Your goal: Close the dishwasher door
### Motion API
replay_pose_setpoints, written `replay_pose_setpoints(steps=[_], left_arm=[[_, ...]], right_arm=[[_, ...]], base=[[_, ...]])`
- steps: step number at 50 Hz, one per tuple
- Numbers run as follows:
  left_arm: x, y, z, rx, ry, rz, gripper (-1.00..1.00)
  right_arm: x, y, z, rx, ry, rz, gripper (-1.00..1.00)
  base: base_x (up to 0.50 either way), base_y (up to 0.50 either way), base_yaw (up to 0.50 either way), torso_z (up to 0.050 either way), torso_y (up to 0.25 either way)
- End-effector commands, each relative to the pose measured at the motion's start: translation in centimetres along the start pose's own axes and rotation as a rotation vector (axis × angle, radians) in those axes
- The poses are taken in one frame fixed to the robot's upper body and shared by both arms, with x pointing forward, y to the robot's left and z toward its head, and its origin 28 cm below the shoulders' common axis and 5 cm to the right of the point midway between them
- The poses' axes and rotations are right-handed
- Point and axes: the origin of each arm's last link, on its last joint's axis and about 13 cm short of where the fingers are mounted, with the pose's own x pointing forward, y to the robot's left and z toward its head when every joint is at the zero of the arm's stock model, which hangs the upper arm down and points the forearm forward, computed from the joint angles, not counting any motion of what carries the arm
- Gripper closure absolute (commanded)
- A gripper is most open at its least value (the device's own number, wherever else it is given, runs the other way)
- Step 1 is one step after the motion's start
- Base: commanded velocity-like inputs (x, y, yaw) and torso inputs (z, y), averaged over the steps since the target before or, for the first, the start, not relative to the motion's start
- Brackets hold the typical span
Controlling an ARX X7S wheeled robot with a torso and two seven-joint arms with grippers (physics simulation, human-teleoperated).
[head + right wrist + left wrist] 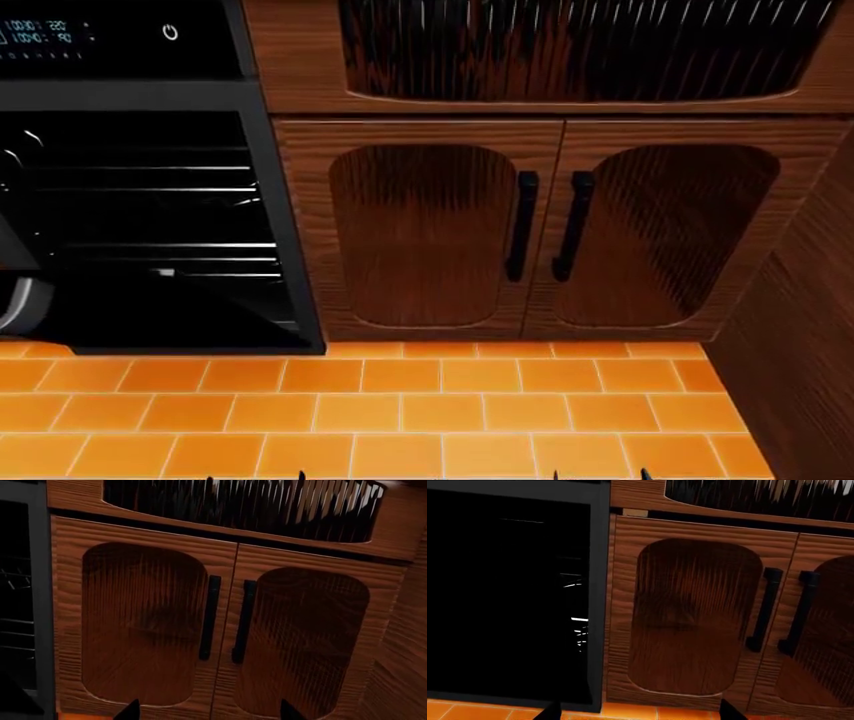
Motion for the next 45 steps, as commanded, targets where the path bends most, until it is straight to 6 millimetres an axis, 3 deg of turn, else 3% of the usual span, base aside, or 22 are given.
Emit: replay_pose_setpoints(steps=[1,45], left_arm=[[0.01,-0.01,-0.01,0.000,0.000,0.000,-1.00],[-0.05,0.04,-0.13,0.001,0.003,0.000,-1.00]], right_arm=[[0.06,0.01,-0.02,-0.001,0.001,0.001,-1.00],[-0.05,0.03,-0.16,-0.003,0.004,0.002,-1.00]], base=[[0.00,0.00,0.00,-0.031,0.000],[0.00,0.00,0.00,-0.031,0.000]])
